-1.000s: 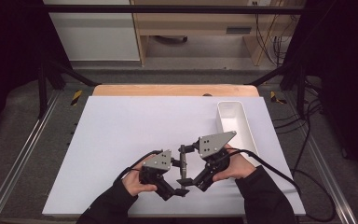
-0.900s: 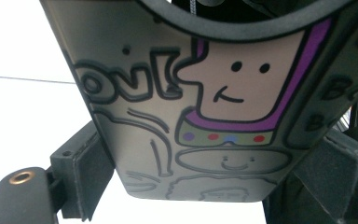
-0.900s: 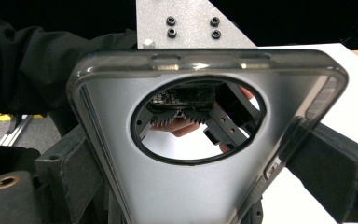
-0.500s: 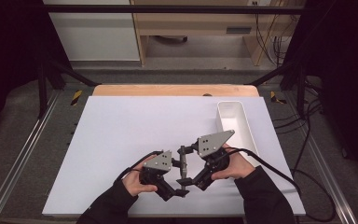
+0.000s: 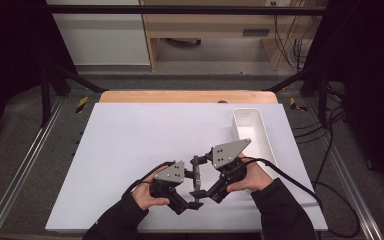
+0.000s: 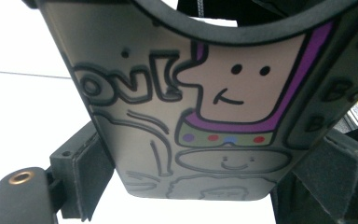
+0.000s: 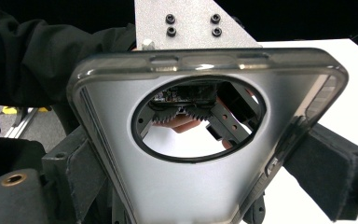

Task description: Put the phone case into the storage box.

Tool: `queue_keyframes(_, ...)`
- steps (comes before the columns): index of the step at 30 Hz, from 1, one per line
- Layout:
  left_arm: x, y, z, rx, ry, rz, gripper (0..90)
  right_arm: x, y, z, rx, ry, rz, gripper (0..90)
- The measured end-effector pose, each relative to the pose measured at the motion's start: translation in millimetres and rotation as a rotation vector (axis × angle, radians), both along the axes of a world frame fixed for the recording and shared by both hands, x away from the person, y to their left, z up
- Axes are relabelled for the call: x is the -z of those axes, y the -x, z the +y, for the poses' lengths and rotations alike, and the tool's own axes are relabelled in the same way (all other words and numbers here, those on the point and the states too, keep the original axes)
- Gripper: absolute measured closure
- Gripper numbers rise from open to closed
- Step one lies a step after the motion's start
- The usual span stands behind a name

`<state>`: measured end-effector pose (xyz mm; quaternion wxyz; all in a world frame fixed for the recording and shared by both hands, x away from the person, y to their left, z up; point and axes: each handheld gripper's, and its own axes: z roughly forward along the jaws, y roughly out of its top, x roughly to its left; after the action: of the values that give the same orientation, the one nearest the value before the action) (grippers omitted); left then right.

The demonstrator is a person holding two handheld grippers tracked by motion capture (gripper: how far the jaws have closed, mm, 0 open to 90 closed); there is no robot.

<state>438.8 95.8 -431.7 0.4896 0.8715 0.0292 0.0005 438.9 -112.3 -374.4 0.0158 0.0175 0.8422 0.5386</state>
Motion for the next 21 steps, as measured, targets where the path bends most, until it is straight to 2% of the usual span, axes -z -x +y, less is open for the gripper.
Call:
queue_keyframes(10,-0.5,0.5,1.1,-0.017,0.006,0.007,8.9,-0.7,-0.7,-0.3,0.004,-0.008,0.004,12.4)
queue_keyframes(16,-0.2,0.2,4.1,-0.051,0.018,0.017,5.0,-3.9,-1.0,-3.2,0.013,-0.018,0.001,12.4)
queue_keyframes(21,-2.3,-0.1,9.0,-0.095,0.038,0.003,0.5,-7.7,-1.8,-7.2,0.043,-0.022,-0.011,12.4)
